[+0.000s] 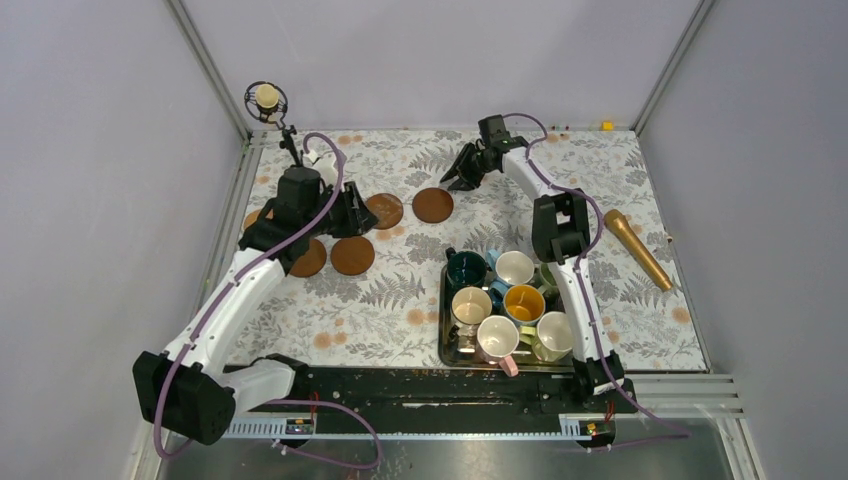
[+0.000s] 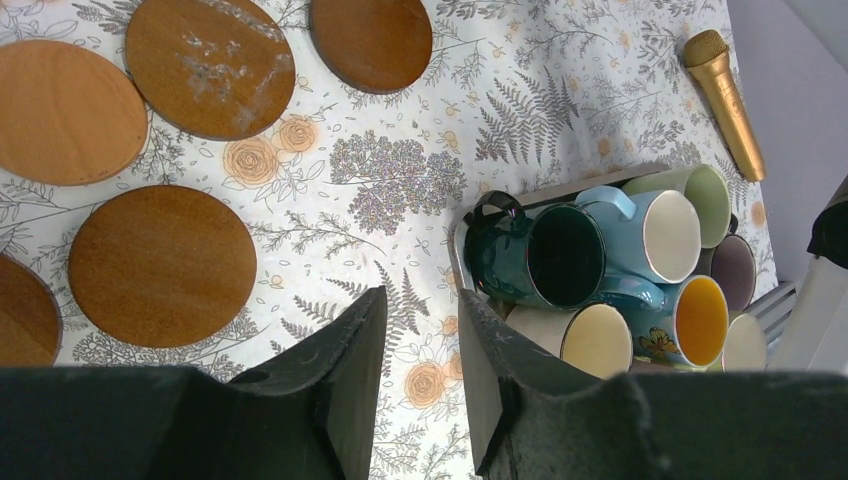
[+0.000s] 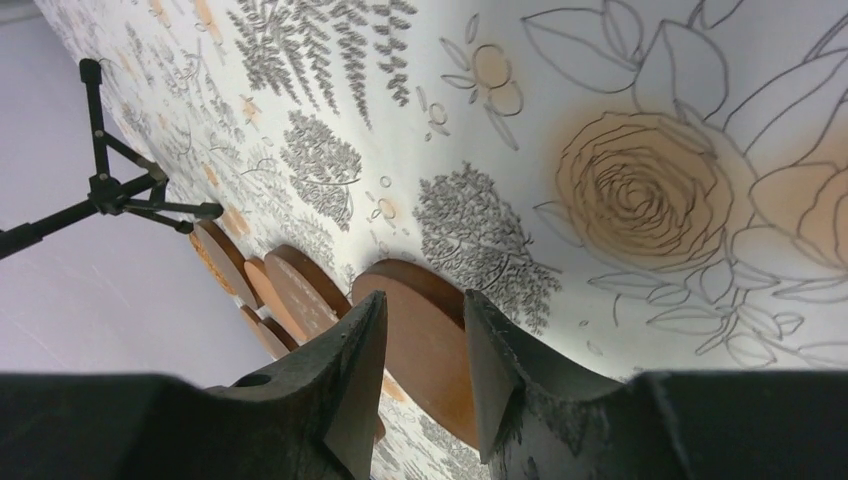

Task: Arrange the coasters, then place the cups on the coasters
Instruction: Move the coaster to the center of the board.

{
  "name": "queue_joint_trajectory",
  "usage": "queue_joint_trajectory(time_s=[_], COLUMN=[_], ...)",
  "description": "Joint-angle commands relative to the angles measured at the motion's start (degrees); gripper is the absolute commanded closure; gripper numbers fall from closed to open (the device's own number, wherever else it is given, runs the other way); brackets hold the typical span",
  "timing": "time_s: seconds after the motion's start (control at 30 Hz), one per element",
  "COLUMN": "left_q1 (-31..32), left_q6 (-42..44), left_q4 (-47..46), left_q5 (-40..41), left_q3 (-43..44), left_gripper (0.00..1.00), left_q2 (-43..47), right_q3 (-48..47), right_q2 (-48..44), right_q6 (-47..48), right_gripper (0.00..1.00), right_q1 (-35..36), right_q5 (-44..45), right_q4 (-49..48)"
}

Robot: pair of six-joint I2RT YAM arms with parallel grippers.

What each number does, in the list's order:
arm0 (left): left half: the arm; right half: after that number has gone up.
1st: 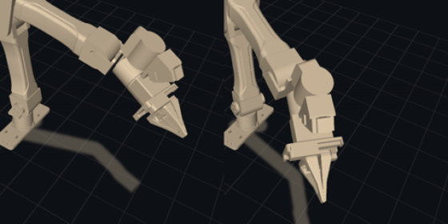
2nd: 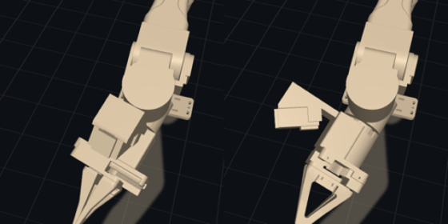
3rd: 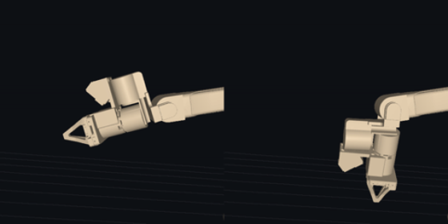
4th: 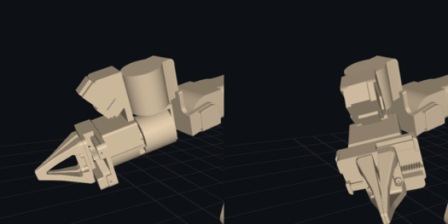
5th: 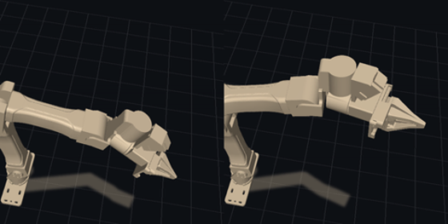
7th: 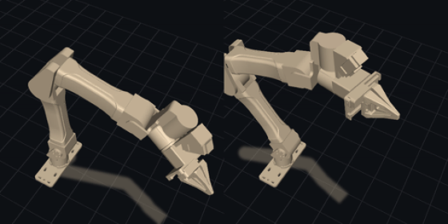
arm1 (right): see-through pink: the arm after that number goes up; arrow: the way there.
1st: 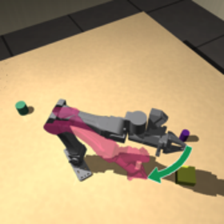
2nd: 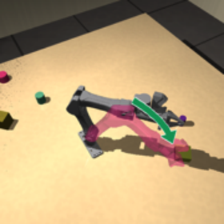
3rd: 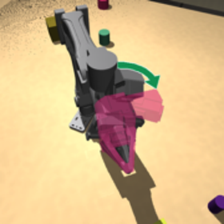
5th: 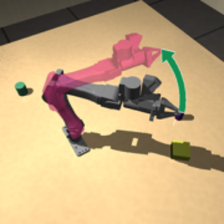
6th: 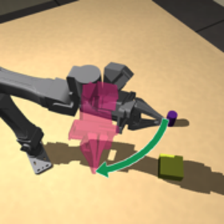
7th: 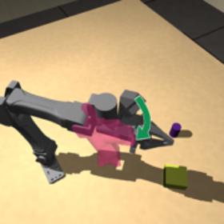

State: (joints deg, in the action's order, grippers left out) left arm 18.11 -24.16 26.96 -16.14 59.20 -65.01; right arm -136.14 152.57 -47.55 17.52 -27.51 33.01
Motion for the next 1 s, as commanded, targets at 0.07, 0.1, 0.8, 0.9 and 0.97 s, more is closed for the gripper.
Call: queue_joint_trajectory(time_s=[0.07,0.1,0.8,0.9,0.97], left_q1=[-0.16,-0.19,-0.55,-0.62,-0.73], left_q6=[2.95,3.02,3.64,3.68,3.68], left_q4=[-3.35,-3.14,-1.65,-1.32,-1.26], left_q5=[-0.66,-0.48,2.60,2.93,3.01], left_q3=[-0.15,-0.11,-0.44,-0.36,-0.34], left_gripper=[0.65,0.65,0.65,0.66,0.65], left_q2=[2.38,2.51,2.33,2.09,1.91], right_q3=[-1.59,-1.11,4.03,10.98,14.07], right_q2=[1.15,0.85,-5.37,-9.16,-10.69], right_q6=[-1.72,-1.43,19.24,16.86,13.95], right_gripper=[0.58,0.58,0.59,0.59,0.59], right_q1=[1.72,1.95,4.04,4.10,4.03], right_q5=[1.70,1.84,-1.43,-0.89,-0.53], right_q4=[-1.54,-1.47,14.09,9.79,5.32])
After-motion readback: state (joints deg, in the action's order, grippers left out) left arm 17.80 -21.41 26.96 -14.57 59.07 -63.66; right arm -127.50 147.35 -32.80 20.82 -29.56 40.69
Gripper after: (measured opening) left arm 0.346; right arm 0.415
